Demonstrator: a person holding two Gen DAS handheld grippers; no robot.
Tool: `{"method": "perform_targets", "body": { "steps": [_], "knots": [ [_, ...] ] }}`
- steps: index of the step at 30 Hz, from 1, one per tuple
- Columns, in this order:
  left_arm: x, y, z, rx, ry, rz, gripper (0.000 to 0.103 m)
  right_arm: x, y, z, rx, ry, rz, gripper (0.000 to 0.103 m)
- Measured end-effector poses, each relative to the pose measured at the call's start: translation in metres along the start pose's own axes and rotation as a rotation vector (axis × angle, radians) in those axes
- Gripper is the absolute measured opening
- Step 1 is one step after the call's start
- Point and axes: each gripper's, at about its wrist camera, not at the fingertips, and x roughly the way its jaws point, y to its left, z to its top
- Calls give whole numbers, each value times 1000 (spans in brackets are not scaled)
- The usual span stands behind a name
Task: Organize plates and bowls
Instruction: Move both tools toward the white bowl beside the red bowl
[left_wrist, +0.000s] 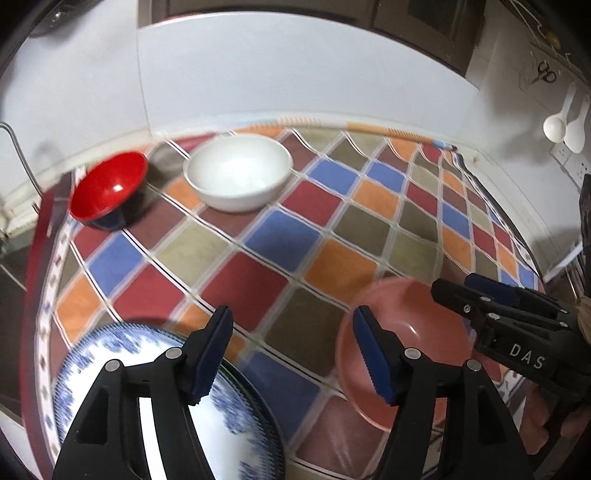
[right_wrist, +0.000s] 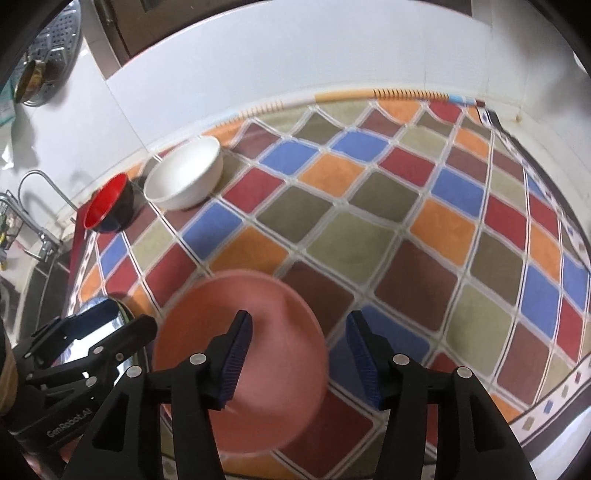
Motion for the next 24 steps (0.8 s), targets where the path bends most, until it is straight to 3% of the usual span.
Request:
{"method": "perform_targets", "body": {
  "steps": [11, 24],
  "knots": [
    [-10, 35, 46, -17, -88, 76, 70, 0, 40, 52, -107, -100, 60, 54],
    [25, 72, 85, -68, -79, 119, 70, 30, 75, 108, -206, -113, 91, 54]
  ]
}}
